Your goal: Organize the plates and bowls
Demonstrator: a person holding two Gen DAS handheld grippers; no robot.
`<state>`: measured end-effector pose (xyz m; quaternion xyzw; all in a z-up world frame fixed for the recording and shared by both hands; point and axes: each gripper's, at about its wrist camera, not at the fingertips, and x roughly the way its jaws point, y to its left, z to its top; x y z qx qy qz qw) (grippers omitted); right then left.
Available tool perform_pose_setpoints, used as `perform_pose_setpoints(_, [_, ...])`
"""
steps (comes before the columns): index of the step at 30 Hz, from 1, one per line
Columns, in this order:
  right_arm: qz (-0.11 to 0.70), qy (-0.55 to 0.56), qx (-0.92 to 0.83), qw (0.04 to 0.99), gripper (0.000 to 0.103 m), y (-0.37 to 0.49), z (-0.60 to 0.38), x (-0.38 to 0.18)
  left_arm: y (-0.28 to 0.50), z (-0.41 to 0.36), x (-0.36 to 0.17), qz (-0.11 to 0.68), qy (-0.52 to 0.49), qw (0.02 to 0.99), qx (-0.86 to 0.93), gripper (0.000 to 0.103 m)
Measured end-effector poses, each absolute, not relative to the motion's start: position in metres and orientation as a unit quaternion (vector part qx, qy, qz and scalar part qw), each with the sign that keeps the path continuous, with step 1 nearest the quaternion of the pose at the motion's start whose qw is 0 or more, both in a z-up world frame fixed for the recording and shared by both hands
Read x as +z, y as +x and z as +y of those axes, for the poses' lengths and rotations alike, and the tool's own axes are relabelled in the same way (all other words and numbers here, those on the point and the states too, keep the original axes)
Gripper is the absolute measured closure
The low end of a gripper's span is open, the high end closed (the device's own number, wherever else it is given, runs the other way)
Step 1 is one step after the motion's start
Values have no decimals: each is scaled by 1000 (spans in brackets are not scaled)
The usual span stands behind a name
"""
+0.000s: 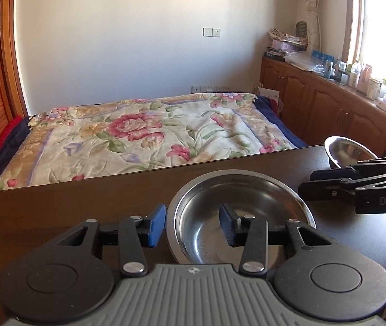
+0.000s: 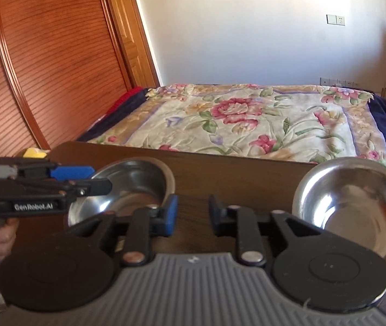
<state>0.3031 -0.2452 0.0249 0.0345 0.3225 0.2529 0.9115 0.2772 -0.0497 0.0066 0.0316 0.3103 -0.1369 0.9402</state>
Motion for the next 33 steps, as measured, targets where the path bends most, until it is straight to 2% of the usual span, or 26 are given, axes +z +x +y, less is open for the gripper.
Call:
perform_pose_setpoints(1, [322,38,256,911,60,302,-245,26,277,-48,7,310,31,941,-136,59])
perform_pose_setpoints(9, [327,20,281,902,60,302,-232,28,272,-42,3,326,55,935,-128,59])
perform_pose_setpoints(11, [337,16,290,896,60,306,-228,25,271,-43,1,336,60,931,-133,67])
perform_pose_setpoints(16, [356,22,302,884,69,306,-225,20,269,-41,-3,350,56,924,-142,70])
perform_pose_setpoints(20, [359,33,310,880,81,304,-226,21,268,-40,-3,363,28,919,-152,75])
perform_pose_setpoints(27, [348,30,287,892,88,298,-226,30,259,-46,14,343,18,926,-156,78])
perform_pose_setpoints(30, [335,28,279,900,91,295,-230,40,254,-51,24,329,17,931,-158,87])
perform_pose_setpoints(33, [324,31,272,906,92,292,-237,50,249,-54,33,317,12,934,-164,88])
